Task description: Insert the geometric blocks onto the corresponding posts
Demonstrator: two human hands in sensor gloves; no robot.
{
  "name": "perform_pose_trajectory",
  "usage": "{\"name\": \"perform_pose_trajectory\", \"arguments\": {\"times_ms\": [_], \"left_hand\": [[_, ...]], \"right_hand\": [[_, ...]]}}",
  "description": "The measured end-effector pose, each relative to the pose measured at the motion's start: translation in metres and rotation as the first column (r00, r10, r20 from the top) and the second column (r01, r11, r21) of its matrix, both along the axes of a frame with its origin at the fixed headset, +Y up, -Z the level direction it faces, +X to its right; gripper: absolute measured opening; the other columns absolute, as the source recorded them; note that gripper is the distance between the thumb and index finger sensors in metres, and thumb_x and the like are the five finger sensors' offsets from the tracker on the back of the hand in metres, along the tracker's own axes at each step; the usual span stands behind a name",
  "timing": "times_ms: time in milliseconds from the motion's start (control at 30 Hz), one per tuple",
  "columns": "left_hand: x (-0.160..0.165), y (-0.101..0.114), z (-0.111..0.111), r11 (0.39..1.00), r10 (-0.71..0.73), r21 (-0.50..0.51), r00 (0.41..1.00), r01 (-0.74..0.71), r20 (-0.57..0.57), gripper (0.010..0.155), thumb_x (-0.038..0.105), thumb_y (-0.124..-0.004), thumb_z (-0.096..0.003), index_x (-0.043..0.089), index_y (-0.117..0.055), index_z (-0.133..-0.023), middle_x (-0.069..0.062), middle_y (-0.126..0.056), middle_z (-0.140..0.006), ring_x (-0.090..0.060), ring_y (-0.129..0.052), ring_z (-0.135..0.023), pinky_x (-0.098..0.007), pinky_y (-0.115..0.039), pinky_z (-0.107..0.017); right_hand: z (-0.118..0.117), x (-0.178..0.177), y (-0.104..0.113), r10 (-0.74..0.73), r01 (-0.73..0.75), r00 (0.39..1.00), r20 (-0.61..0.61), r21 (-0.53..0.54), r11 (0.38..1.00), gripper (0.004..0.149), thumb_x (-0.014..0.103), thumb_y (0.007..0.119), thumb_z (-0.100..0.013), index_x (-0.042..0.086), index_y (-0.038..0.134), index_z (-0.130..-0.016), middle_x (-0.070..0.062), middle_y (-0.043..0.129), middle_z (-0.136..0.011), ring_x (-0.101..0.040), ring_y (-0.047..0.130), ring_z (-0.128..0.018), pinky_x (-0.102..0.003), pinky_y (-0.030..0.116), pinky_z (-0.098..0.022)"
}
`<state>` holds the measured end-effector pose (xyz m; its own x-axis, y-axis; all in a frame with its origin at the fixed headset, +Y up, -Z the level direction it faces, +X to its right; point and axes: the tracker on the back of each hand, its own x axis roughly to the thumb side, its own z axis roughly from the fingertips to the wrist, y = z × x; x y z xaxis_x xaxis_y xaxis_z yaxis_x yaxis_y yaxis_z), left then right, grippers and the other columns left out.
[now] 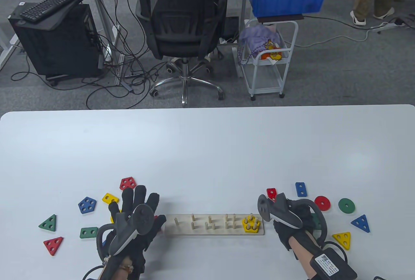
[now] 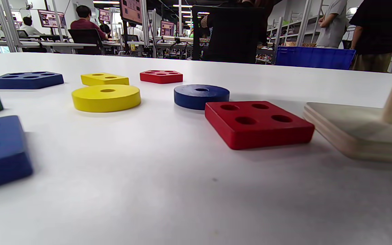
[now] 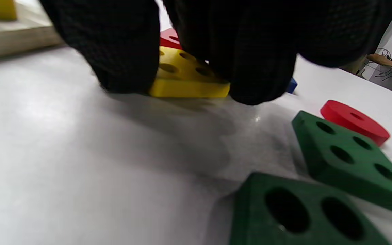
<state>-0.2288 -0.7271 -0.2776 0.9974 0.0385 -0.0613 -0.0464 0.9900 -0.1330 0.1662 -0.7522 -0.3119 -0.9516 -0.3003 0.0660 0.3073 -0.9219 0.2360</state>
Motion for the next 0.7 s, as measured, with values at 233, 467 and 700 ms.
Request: {"name": "perform_pose_trajectory", "arguments": {"times_ms": [233, 467, 700], "left_hand": [[0.000, 0.000, 0.000, 1.000, 0.000, 0.001, 1.000, 0.000, -0.003, 0.074, 0.074, -0.049, -0.0366, 0.055, -0.036, -0.107, 0.018, -0.011, -0.122, -0.020, -0.008, -0.117, -0.061, -0.017, -0.082], [-0.001, 0.000, 0.000, 1.000, -0.001, -0.001, 1.000, 0.001, -0.005, 0.075, 0.074, -0.048, -0.0366, 0.055, -0.032, -0.107, 0.018, -0.010, -0.122, -0.020, -0.008, -0.117, -0.061, -0.017, -0.082], [0.001, -0.002, 0.000, 1.000, 0.002, -0.032, 1.000, -0.002, 0.004, 0.075, 0.075, -0.048, -0.0367, 0.056, -0.029, -0.107, 0.019, -0.009, -0.122, -0.020, -0.007, -0.116, -0.061, -0.017, -0.082]], "right_hand": [[0.012, 0.002, 0.014, -0.056, 0.056, 0.998, -0.005, 0.027, 0.998, 0.067, 0.041, 0.090, -0.043, 0.010, 0.069, -0.098, -0.020, 0.085, -0.091, -0.035, 0.095, -0.064, -0.060, 0.076, -0.050], [0.023, -0.009, 0.052, -0.197, 0.205, 0.977, -0.085, 0.092, 0.974, 0.066, 0.041, 0.091, -0.043, 0.013, 0.069, -0.099, -0.019, 0.081, -0.094, -0.036, 0.093, -0.065, -0.062, 0.075, -0.050], [0.036, -0.046, 0.074, -0.303, 0.367, 0.894, -0.331, 0.152, 0.918, 0.063, 0.038, 0.090, -0.044, 0.016, 0.068, -0.099, -0.020, 0.076, -0.098, -0.039, 0.088, -0.071, -0.067, 0.070, -0.055]]}}
